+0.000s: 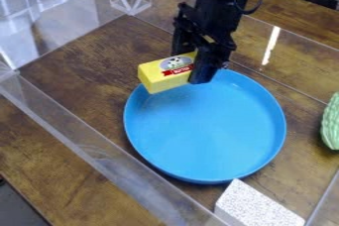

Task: Remove the yellow block from inside the blue tray and put it on the table

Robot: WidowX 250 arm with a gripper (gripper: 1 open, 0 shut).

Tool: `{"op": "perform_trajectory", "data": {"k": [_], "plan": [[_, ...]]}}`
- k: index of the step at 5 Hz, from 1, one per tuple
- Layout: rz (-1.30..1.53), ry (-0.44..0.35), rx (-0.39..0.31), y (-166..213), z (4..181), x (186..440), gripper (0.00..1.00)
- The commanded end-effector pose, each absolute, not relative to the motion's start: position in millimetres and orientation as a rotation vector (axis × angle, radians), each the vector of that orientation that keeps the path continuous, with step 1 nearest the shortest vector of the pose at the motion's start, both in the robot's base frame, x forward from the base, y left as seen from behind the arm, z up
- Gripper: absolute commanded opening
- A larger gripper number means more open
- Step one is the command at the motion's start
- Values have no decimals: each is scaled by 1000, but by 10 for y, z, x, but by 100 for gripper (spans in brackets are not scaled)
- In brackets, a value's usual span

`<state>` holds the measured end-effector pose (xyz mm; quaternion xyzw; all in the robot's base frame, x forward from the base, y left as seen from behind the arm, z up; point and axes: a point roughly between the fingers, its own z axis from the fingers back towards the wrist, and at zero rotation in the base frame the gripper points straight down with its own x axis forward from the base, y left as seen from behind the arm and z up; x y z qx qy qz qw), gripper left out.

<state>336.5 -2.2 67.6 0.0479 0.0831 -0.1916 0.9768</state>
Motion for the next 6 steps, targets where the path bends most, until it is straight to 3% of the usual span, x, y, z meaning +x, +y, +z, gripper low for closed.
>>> {"op": "perform_trajectory", "data": {"k": [1,3,6], "plan": [[-411,132,130,-57,879,3349,0],[-532,145,204,309,1062,3385,0],[-690,169,294,361,1138,3364,0]]}}
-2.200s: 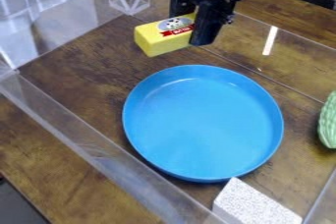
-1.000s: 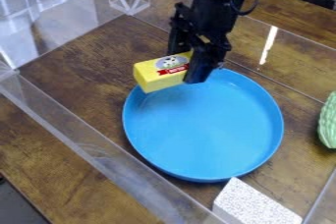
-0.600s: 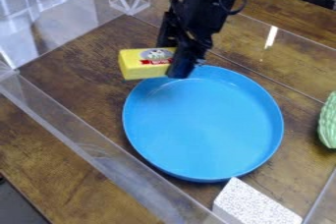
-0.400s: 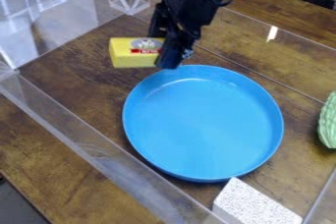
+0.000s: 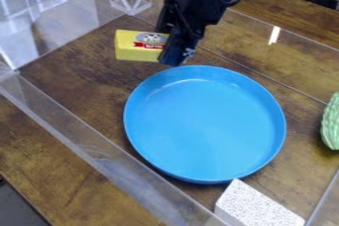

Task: Remove the yellow block from inside the blue tray and put it on the table

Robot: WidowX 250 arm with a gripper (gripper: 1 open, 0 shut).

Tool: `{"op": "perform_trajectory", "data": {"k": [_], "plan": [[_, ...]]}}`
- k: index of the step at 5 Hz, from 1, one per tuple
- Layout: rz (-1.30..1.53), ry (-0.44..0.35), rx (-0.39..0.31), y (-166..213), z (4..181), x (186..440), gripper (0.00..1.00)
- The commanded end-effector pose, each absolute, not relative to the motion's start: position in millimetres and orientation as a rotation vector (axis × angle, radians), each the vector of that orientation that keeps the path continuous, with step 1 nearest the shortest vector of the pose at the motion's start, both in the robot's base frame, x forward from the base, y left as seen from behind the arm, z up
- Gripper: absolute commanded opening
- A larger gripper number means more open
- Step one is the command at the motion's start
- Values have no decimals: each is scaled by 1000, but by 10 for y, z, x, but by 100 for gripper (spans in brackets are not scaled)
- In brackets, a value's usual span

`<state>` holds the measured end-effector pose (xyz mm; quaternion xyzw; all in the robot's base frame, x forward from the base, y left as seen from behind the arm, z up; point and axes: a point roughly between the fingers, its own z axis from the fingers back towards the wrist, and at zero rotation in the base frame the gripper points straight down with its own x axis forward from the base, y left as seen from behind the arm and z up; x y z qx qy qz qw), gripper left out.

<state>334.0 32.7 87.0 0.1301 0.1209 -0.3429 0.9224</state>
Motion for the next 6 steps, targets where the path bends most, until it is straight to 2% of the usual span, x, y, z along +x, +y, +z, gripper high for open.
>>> {"op": "perform_trajectory", "data": {"k": [1,3,6], "plan": [[-738,172,305,427,1116,3344,0],[-698,201,313,431,942,3417,0],[-716,249,339,715,920,3192,0]]}}
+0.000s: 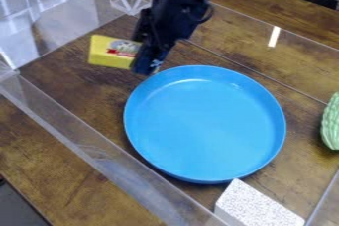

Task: Remove the yellow block from inside the blue tray and put it on the table

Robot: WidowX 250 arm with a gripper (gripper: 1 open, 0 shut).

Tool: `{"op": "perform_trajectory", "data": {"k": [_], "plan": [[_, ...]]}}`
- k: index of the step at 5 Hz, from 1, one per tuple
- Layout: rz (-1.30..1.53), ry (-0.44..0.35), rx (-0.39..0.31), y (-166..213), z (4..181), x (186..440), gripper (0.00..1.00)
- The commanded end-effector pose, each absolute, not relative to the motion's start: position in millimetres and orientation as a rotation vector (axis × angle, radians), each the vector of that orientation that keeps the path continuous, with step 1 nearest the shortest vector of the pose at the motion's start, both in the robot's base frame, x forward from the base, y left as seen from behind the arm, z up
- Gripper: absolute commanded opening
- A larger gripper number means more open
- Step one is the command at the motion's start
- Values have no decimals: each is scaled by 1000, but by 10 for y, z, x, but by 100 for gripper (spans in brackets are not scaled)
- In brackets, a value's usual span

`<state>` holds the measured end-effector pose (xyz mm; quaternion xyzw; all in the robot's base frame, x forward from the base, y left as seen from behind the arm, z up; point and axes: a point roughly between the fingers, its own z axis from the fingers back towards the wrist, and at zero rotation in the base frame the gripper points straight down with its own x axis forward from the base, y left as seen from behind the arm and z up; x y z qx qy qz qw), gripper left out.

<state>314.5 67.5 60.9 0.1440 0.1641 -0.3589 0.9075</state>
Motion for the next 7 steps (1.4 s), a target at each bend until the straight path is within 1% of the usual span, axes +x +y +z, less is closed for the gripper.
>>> {"op": "perform_trajectory", "data": {"k": [1,2,4,7], "plan": [[-748,239,355,816,999,3164,0],[-773,228,352,867,1036,3135,100],[-673,250,324,1015,956,3172,100],[-745,239,295,1117,604,3248,100]]}}
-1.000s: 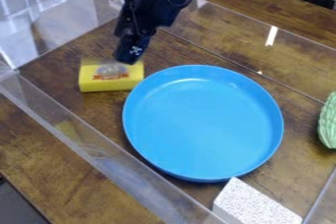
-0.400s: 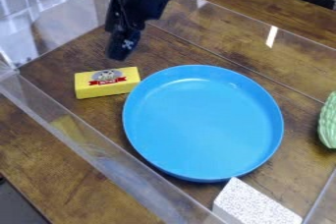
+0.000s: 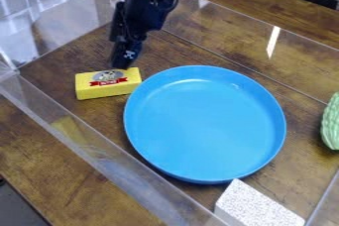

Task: Remove the yellow block from inside the blue tray and put it on the table

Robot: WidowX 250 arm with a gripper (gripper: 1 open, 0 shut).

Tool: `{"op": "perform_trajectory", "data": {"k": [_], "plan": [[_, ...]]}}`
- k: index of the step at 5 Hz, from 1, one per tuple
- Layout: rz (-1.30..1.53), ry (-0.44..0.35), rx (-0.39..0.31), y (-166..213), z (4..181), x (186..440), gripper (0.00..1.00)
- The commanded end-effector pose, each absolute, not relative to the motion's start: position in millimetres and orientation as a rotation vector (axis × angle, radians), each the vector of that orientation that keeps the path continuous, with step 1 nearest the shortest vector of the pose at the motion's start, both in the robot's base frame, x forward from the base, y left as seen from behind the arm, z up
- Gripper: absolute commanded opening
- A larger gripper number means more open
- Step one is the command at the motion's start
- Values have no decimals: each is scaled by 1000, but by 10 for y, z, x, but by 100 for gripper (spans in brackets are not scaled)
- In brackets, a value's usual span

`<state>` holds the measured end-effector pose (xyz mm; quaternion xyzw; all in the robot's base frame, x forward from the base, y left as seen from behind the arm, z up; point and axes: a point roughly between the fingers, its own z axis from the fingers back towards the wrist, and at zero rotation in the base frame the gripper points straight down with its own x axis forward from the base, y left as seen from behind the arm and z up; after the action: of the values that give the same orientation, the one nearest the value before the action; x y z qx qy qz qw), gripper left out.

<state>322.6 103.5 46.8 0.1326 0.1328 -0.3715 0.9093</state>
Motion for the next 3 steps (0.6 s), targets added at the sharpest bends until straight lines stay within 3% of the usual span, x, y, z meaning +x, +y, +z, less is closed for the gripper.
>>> {"op": "perform_trajectory", "data": {"k": [1,3], "plan": [[-779,237,292,1163,482,3262,100],[-746,189,278,1250,530,3363,100]]}}
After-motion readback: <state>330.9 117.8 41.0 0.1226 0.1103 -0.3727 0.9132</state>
